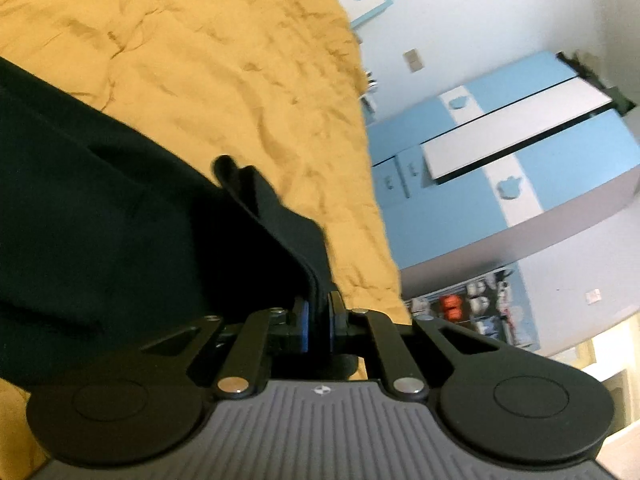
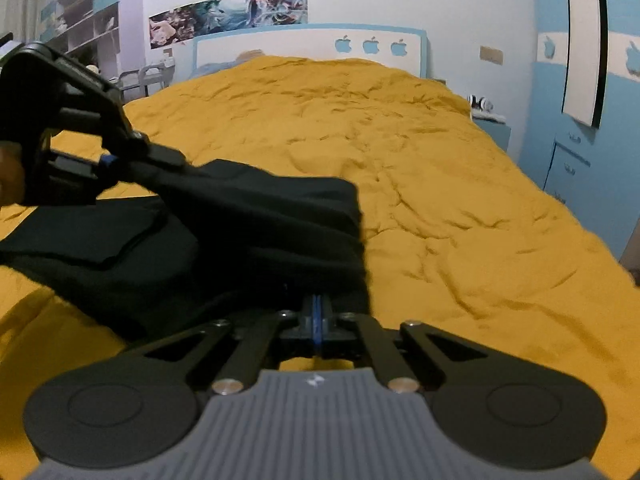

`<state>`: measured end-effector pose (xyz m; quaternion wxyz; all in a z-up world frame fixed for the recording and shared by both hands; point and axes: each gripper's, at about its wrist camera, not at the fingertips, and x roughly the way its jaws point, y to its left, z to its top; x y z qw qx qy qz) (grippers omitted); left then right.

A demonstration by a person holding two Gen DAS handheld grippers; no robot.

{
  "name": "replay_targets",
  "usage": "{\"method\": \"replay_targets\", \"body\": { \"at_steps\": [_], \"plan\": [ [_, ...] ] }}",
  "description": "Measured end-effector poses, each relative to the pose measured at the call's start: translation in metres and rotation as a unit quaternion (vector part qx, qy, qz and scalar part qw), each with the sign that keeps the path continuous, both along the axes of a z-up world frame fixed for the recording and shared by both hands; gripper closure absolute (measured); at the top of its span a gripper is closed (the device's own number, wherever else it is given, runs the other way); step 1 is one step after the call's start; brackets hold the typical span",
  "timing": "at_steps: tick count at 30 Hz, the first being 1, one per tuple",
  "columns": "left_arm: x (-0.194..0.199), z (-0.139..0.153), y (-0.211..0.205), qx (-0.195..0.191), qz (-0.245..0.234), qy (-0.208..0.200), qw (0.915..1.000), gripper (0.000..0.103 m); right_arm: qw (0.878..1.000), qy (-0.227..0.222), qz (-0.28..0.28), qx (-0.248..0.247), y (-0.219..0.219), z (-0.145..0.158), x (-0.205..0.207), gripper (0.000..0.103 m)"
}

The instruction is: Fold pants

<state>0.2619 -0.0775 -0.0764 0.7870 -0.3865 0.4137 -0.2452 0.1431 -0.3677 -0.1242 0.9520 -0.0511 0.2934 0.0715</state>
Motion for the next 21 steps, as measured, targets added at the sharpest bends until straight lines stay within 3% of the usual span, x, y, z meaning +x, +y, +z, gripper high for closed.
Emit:
{"method": "replay_targets", "body": {
  "at_steps": [1,2,3,5,8,9,10,16,21],
  "plan": [
    [0.0,0.0,0.0,0.001,0.002,0.001,1.0,0.095,1.0,-0.009,0.001,-0.017,0.002,0.001,-0.002,0.103],
    [0.001,0.0,-0.001,0.002,0.002,0.005,1.0,0.095,0.999,-0.014,0.009,-0.036,0.004,0.0,-0.002,0.092],
    [0.003,-0.001,-0.003,0.002,0.002,0.01,0.9999,0.095,0.998,-0.015,0.016,-0.051,0.007,0.0,-0.002,0.071],
    [0.005,0.0,-0.005,-0.001,0.003,0.014,0.9999,0.095,0.996,-0.018,0.027,-0.08,0.014,-0.002,0.002,0.063],
    [0.006,0.004,-0.006,-0.009,0.0,0.012,0.9999,0.095,0.994,-0.001,0.042,-0.1,0.02,-0.012,0.011,0.067],
    [0.006,0.007,-0.005,-0.012,-0.001,0.011,0.9999,0.095,0.993,0.005,0.039,-0.111,0.02,-0.016,0.014,0.093],
    [0.005,0.009,-0.005,-0.015,-0.002,0.009,0.9998,0.095,0.992,0.001,0.031,-0.122,0.02,-0.016,0.015,0.103],
    [-0.009,0.009,0.008,-0.017,-0.001,-0.007,0.9998,0.095,0.993,-0.051,0.032,-0.105,0.005,0.014,-0.016,0.103],
    [-0.013,-0.033,0.022,0.063,0.029,0.017,0.9975,0.095,0.982,0.018,0.095,-0.164,0.022,-0.011,-0.012,0.099]
  ]
}}
